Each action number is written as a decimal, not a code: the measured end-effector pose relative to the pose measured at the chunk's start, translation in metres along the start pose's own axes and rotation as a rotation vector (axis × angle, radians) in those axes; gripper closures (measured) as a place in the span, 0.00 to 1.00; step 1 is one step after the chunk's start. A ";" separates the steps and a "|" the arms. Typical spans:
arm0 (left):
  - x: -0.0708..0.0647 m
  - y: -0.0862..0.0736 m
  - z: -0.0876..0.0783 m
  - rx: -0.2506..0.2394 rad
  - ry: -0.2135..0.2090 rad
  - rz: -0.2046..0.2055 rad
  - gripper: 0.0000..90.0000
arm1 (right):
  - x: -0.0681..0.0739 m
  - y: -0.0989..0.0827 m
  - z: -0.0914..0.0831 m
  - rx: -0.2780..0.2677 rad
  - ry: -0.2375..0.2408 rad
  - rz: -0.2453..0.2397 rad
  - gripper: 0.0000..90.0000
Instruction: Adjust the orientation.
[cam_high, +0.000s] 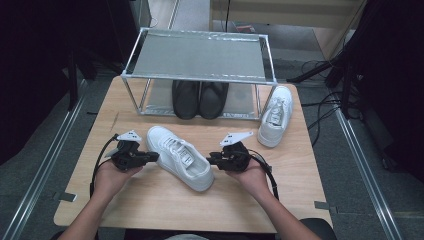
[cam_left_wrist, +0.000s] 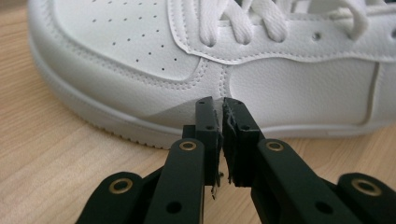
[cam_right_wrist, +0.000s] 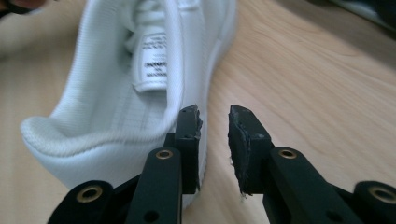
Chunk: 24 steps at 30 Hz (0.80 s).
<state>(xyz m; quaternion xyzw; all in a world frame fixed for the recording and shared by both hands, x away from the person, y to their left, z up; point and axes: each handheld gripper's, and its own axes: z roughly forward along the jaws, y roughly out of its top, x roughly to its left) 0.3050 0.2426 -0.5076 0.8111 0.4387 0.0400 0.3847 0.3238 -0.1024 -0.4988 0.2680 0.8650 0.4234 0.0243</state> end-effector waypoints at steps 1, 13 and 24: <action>0.001 0.001 0.001 -0.002 -0.004 -0.002 0.94 | 0.003 -0.001 0.000 -0.008 0.021 0.002 0.83; 0.002 0.017 0.016 0.006 -0.032 0.009 0.95 | 0.020 -0.009 0.003 -0.013 0.058 0.008 0.86; 0.003 0.030 0.028 0.005 -0.045 0.021 0.96 | 0.029 -0.015 0.004 -0.032 0.050 0.029 0.91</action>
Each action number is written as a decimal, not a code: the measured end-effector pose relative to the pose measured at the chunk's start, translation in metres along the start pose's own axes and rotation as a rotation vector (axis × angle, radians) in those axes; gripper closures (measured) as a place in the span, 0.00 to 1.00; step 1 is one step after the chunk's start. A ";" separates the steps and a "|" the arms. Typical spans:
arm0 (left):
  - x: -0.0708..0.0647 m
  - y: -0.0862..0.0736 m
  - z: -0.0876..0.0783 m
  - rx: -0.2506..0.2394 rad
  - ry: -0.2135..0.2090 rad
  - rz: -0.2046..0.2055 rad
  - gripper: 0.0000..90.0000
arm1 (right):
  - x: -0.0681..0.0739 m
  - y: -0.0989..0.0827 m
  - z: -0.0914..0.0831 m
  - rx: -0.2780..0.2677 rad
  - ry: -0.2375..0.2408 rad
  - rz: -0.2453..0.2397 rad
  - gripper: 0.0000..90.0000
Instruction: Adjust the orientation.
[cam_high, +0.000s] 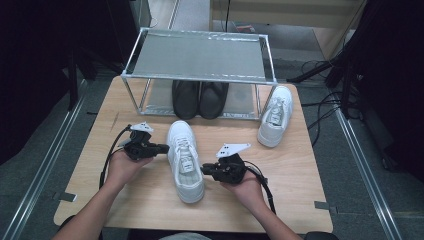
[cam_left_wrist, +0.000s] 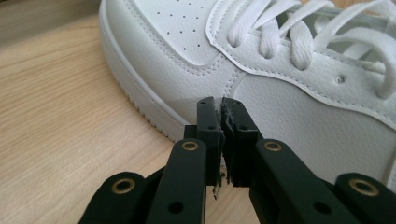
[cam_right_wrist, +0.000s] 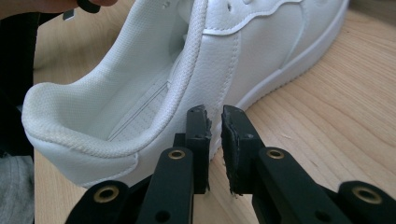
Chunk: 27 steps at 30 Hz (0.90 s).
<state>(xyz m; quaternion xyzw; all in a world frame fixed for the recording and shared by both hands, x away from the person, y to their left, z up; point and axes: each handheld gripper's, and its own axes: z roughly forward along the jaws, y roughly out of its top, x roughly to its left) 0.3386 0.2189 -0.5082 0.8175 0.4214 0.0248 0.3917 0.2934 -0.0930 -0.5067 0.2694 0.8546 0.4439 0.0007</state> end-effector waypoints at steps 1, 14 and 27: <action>0.001 0.001 0.001 0.000 -0.002 0.003 0.96 | 0.001 0.000 0.000 -0.003 0.002 -0.002 0.92; 0.003 0.010 0.010 -0.006 -0.024 0.001 0.96 | 0.007 -0.002 0.001 0.002 0.008 -0.015 0.93; -0.004 0.012 -0.003 -0.026 -0.040 0.034 0.64 | -0.020 -0.003 -0.026 -0.021 -0.054 0.024 0.77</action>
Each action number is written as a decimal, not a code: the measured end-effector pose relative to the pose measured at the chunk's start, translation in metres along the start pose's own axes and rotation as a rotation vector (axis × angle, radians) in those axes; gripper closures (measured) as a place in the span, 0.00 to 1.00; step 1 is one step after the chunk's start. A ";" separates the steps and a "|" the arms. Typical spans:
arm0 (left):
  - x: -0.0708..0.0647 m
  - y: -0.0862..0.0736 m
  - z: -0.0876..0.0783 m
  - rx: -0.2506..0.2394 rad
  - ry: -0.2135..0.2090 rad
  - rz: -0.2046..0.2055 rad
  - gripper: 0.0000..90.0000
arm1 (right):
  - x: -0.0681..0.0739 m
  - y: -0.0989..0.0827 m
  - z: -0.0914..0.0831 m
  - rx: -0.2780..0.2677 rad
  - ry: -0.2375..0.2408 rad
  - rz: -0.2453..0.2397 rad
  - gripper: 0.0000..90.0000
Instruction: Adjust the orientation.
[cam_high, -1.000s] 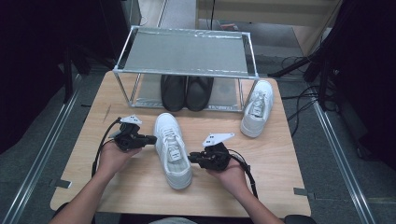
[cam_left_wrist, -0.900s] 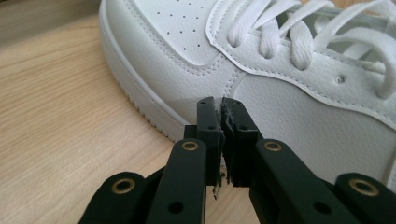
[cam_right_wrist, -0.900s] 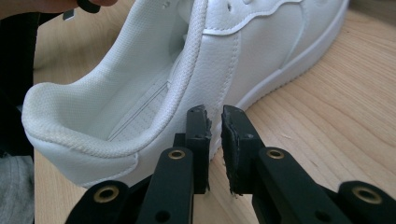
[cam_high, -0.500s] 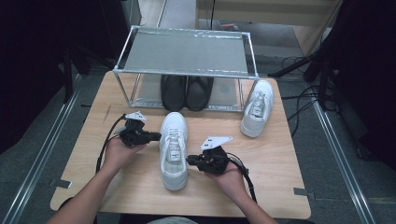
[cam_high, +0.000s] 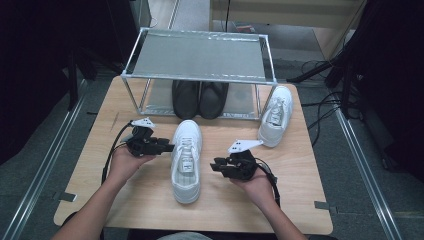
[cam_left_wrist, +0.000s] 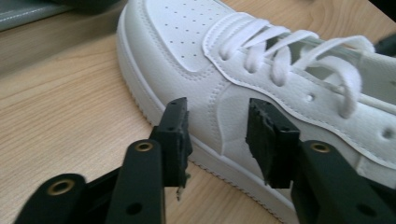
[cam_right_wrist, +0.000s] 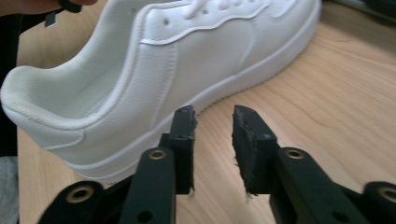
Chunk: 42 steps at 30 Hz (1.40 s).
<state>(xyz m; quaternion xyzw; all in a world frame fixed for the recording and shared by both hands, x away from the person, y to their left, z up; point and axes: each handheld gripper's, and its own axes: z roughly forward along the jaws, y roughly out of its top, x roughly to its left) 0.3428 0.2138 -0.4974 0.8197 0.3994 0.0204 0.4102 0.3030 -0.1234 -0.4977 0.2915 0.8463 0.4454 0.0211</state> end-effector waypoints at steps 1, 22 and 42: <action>-0.001 0.000 -0.001 -0.001 0.001 0.009 0.62 | -0.003 0.000 -0.002 -0.003 -0.003 0.009 0.75; -0.006 -0.027 -0.024 0.038 0.057 -0.002 0.42 | -0.050 0.014 -0.029 -0.060 -0.050 0.052 0.62; -0.007 -0.043 -0.034 0.048 0.081 -0.028 0.41 | -0.096 0.018 -0.064 -0.100 -0.158 0.136 0.63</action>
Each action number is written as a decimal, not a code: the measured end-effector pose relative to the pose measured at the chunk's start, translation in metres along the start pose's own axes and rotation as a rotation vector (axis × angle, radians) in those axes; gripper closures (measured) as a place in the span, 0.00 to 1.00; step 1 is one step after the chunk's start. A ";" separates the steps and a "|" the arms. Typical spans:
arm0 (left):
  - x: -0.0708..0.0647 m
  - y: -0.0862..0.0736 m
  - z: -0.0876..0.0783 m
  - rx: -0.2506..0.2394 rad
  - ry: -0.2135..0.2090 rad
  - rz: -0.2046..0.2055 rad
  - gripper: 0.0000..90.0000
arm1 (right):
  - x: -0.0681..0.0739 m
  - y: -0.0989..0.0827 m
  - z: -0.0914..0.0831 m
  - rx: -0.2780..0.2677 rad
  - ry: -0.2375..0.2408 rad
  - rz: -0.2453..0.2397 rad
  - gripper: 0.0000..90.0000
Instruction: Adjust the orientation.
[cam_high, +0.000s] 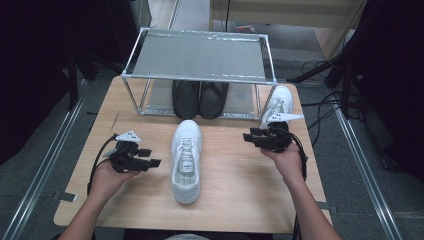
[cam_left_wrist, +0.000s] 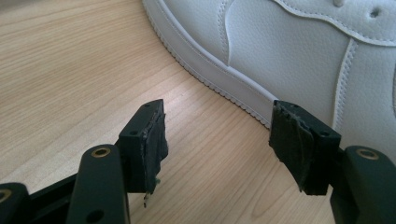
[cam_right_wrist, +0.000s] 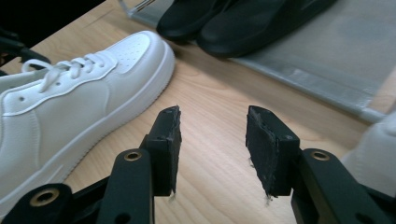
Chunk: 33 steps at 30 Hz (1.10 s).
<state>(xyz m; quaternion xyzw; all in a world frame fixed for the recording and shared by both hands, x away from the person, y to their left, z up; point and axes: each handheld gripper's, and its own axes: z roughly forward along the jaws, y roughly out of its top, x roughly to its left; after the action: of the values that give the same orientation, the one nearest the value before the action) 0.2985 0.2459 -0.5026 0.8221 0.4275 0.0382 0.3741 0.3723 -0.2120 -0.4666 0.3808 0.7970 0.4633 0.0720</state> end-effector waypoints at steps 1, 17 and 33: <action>0.000 -0.001 0.000 0.003 0.001 -0.001 0.41 | -0.002 0.000 -0.001 -0.003 -0.005 0.007 0.63; -0.001 -0.015 -0.011 -0.006 0.025 -0.028 0.41 | -0.039 0.012 -0.019 -0.001 -0.073 0.053 0.67; -0.001 -0.024 -0.017 -0.005 0.046 -0.045 0.41 | -0.066 0.011 -0.013 0.093 -0.122 0.053 0.67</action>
<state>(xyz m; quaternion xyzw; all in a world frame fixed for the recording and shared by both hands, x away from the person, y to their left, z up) 0.2755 0.2632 -0.5058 0.8102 0.4543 0.0495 0.3669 0.4185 -0.2621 -0.4664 0.4323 0.8013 0.4037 0.0901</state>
